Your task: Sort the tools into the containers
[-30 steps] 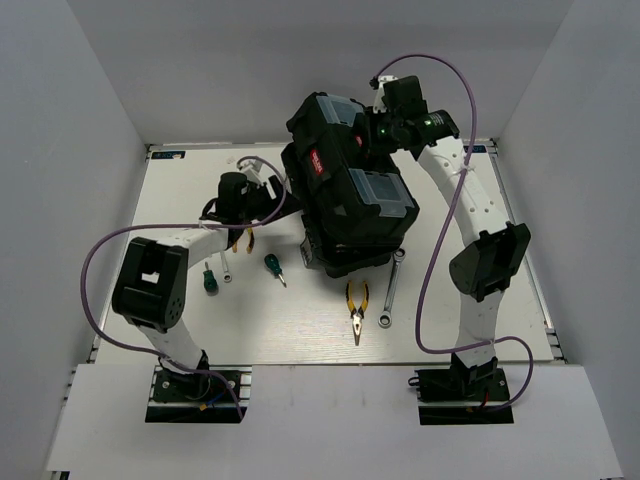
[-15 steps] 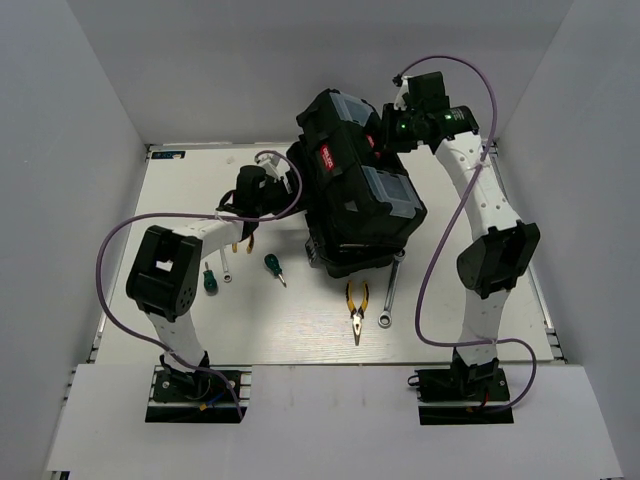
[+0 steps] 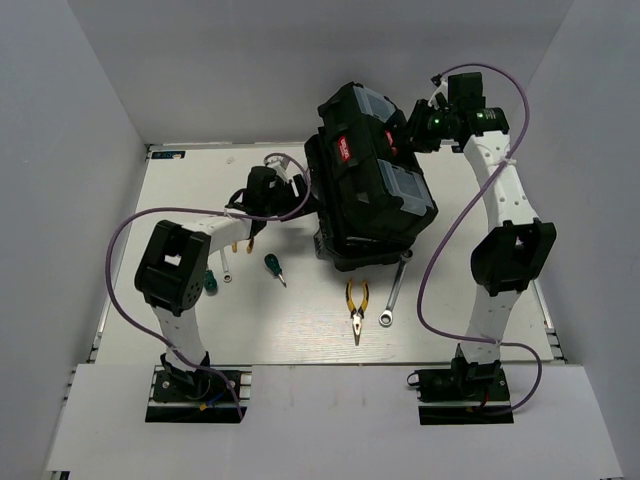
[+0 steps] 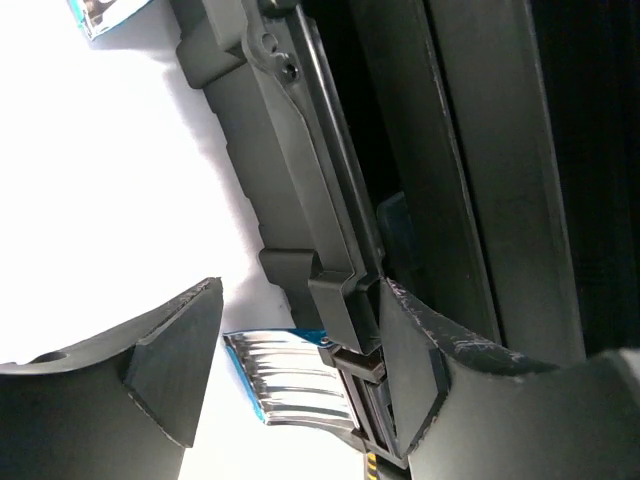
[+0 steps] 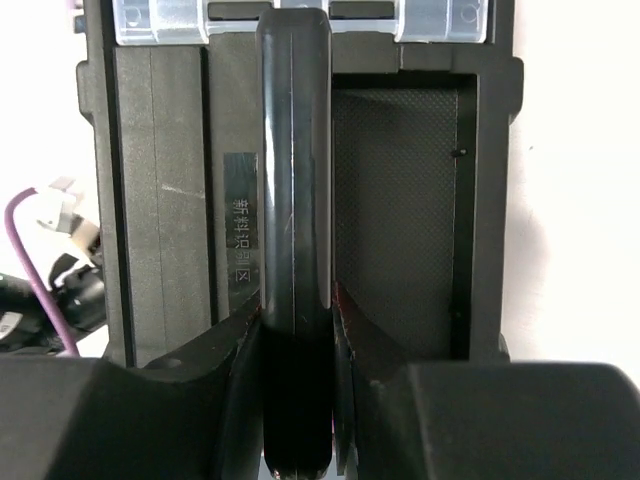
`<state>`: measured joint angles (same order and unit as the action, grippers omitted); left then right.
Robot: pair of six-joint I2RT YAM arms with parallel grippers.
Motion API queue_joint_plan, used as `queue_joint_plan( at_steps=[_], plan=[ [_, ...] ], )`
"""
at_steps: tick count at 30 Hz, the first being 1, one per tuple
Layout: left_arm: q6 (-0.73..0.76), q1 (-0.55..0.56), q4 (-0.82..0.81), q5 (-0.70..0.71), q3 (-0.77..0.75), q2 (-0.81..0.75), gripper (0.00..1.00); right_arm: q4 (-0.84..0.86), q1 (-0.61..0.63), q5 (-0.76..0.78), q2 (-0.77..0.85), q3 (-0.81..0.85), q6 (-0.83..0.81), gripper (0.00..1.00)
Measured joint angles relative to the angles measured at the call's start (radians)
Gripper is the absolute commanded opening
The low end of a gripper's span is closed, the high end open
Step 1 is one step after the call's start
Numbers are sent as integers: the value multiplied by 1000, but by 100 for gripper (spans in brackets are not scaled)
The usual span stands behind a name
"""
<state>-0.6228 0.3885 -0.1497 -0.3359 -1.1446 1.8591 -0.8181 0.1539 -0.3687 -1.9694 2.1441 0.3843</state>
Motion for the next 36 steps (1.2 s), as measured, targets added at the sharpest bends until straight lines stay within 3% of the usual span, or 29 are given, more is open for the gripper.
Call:
queue_joint_plan(
  at_steps=[14, 17, 20, 21, 25, 36],
  plan=[
    [74, 52, 11, -49, -111, 93, 69, 138, -37, -103, 28, -121, 73, 0],
    [101, 75, 71, -37, -179, 130, 61, 146, -37, -108, 31, -131, 79, 0],
    [129, 93, 150, 1, -243, 150, 41, 148, -38, -106, 31, -131, 77, 0],
    [133, 101, 181, 24, -260, 150, 29, 148, -39, -106, 31, -131, 76, 0],
    [144, 115, 248, 93, -294, 153, 9, 141, -47, -99, 37, -131, 57, 0],
    [152, 117, 299, 173, -324, 153, 7, 116, -132, -64, 108, -188, -31, 0]
  ],
)
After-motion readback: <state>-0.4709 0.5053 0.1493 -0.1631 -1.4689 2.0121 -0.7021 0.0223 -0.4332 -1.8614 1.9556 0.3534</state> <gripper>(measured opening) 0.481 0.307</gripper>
